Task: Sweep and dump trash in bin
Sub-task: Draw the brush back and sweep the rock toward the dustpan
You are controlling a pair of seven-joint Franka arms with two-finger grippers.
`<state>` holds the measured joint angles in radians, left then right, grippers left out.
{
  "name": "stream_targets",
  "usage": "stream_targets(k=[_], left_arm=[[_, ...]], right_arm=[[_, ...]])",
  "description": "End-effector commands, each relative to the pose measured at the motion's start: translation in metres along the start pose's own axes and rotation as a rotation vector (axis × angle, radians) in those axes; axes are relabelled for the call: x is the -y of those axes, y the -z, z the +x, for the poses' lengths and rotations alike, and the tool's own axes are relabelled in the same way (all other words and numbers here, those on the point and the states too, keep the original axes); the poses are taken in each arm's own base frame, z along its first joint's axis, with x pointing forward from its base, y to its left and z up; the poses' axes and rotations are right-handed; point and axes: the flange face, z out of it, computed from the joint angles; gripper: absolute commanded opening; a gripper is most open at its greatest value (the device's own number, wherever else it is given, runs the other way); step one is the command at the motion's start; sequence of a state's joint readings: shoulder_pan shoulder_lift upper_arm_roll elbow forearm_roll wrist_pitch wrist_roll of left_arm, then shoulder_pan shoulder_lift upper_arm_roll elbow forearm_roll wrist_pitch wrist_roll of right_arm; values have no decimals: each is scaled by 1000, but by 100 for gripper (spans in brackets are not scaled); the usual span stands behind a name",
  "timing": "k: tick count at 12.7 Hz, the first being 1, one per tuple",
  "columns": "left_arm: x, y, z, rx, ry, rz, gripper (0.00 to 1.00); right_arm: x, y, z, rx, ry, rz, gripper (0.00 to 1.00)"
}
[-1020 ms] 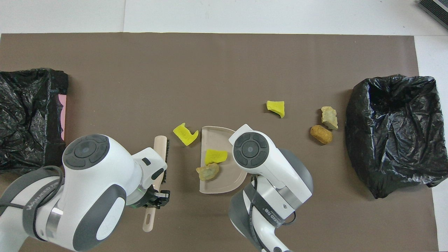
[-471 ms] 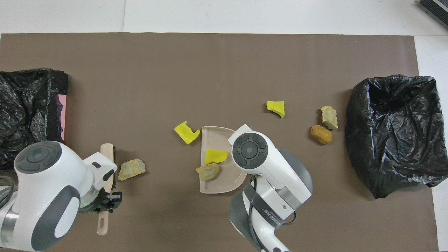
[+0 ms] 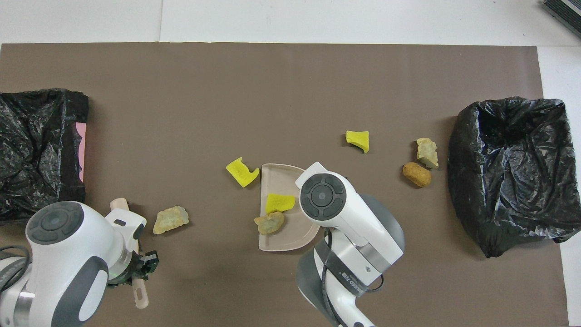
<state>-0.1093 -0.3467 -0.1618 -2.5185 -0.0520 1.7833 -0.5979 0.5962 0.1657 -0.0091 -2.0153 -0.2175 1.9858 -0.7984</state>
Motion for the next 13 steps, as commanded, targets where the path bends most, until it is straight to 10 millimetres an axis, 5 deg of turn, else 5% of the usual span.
stream_targets(k=[1, 3, 7, 13], left_arm=[[-20, -13, -7, -60, 64, -12, 0], [-47, -22, -2, -65, 67, -42, 0], [-107, -8, 24, -58, 25, -102, 0], [-143, 0, 39, -114, -20, -174, 0]], right_arm=[[3, -2, 3, 19, -12, -16, 0], [3, -2, 3, 18, -12, -15, 0], [-5, -4, -1, 21, -43, -10, 0], [-17, 0, -4, 47, -41, -37, 0]])
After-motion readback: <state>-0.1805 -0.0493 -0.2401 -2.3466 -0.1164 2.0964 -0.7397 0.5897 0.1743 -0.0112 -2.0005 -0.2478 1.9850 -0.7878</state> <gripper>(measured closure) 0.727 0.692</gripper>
